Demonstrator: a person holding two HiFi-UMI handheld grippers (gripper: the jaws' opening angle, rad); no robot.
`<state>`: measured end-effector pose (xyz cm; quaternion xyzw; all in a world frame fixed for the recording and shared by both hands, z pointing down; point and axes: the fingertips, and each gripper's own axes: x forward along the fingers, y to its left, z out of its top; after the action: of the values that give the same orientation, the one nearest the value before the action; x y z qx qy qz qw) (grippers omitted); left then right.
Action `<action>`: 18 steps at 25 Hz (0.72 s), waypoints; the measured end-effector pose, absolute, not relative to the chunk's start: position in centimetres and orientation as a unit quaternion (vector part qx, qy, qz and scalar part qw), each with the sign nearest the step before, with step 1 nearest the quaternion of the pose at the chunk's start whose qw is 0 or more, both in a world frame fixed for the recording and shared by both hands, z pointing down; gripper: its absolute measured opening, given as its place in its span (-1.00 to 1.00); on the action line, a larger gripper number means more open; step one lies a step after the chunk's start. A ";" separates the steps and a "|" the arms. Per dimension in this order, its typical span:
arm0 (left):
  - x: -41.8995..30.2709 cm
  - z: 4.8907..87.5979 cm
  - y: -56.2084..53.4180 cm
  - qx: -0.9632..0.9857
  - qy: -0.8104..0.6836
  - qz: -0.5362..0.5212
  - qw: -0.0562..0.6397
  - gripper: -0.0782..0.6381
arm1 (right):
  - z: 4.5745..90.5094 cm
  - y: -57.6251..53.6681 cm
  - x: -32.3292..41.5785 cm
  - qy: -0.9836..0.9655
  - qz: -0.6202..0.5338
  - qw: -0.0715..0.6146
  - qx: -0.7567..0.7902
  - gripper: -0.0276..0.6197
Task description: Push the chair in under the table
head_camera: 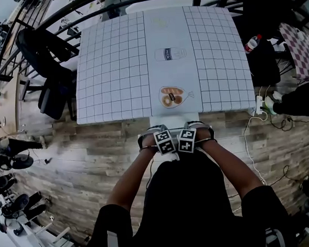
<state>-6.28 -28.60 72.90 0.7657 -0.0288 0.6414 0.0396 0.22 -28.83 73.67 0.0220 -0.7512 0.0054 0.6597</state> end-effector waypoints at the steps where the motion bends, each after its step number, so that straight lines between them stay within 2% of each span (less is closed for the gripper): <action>1: -6.2 72.9 -28.9 0.765 -0.029 0.642 0.040 -0.52 | 73.7 -29.2 0.2 -0.752 0.001 0.659 0.021 -0.66; 18: -6.8 74.2 -33.2 0.750 -0.025 0.658 0.062 -0.48 | 75.7 -33.8 -0.1 -0.755 -0.001 0.656 0.023 -0.66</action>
<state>-6.80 -33.24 74.23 0.7500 -0.0251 0.6581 0.0617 -0.10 -33.80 75.67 0.0227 -0.7545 -0.0007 0.6558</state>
